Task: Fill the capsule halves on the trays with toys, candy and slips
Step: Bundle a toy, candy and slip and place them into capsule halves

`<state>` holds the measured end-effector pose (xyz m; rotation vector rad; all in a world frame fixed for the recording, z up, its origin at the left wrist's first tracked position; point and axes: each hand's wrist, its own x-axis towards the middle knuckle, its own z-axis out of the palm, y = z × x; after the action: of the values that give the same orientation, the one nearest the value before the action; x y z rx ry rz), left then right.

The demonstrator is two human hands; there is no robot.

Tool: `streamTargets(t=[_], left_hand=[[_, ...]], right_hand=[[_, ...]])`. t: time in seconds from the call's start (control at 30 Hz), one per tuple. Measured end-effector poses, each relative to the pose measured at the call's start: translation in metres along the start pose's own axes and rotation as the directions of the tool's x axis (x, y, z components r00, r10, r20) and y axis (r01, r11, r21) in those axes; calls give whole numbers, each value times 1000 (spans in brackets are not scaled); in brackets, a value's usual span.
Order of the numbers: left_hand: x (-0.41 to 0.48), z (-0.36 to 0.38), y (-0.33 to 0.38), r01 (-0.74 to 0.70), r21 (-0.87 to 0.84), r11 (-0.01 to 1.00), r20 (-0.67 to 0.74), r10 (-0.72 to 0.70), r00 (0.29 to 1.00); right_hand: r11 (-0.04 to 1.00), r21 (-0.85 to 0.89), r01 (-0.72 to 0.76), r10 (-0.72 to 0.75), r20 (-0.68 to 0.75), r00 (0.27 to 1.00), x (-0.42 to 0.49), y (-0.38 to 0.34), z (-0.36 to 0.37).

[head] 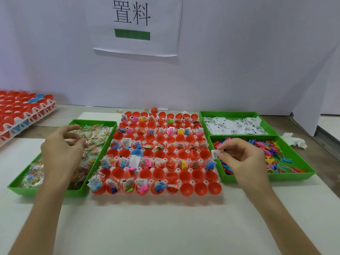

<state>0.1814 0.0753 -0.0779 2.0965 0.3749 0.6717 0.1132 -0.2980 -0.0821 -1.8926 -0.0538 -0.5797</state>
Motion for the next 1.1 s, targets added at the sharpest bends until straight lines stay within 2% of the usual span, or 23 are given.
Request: streamTargets(t=[0.3, 0.5, 0.7, 0.8, 0.9, 1.0, 1.1], left_hand=[[-3, 1, 0, -7, 119, 993, -21, 9, 1000], [-10, 0, 6, -67, 217, 974, -129, 97, 987], [-29, 11, 32, -336, 36, 941, -18, 337, 941], [-66, 28, 60, -519, -65, 852, 126, 523, 843], [-112, 46, 78, -618, -180, 765, 269, 643, 717], [-141, 53, 86, -572, -320, 755, 380, 655, 653], [-147, 54, 90, -381, -472, 795, 414, 582, 700]], right_hand=[[1000, 19, 12, -12, 22, 1000, -2, -1, 2], [1000, 21, 11, -11, 12, 1000, -2, -4, 1], [993, 114, -4, 4, 2, 1000, -3, -7, 5], [990, 140, -19, 17, 15, 1000, -5, -8, 8], [978, 202, -54, 45, 48, 998, -6, -13, 8], [880, 438, -186, 96, 219, 971, -7, -23, 6], [746, 593, -304, 46, 410, 911, -9, -29, 5]])
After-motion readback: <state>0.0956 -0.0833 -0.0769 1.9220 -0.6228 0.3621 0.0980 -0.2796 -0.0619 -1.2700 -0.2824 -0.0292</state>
